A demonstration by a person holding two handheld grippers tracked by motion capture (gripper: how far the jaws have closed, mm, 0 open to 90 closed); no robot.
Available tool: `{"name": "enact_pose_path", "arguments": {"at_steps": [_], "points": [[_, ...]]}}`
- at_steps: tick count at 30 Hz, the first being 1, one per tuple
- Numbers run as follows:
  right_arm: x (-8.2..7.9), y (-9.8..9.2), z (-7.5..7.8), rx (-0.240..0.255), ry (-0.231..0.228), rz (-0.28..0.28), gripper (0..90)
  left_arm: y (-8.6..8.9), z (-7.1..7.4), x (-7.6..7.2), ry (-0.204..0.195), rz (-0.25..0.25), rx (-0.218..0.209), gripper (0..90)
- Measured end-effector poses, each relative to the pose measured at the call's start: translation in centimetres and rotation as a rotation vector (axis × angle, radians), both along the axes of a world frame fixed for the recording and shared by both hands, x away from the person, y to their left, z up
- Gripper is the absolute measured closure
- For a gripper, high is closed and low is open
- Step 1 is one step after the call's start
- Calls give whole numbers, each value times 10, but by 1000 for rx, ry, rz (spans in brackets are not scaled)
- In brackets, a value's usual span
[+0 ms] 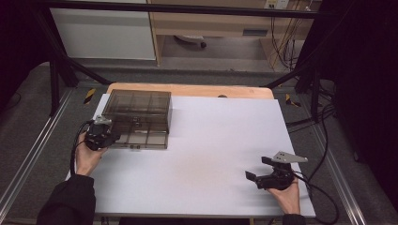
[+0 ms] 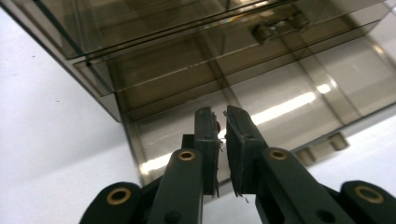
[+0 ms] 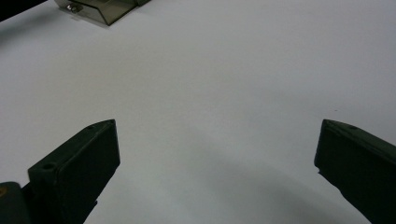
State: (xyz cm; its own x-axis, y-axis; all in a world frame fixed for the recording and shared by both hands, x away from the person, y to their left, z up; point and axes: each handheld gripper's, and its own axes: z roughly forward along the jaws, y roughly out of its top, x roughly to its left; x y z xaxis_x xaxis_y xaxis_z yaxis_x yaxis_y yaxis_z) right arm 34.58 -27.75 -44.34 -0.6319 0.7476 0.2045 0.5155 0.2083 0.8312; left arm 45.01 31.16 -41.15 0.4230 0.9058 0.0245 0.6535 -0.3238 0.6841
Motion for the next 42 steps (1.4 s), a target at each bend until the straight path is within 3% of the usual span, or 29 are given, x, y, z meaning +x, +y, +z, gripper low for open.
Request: {"name": "enact_pose_path", "arguments": {"at_steps": [14, 19, 26, 32, 42], "points": [[0, 0, 0, 2, -2, -2, 6, -4, -11, 7, 21, -2, 22, 812], [0, 0, 0, 1, -3, -1, 6, -4, -11, 6, 18, -2, 20, 757], [0, 0, 0, 0, -4, -1, 6, -5, 0, -3, -15, -23, -7, 619], [0, -1, 1, 3, -3, -1, 6, -13, 8, -19, -62, -83, -33, 471], [-1, -1, 1, 6, 0, -4, 6, -22, 9, -42, -99, -135, -91, 258]]}}
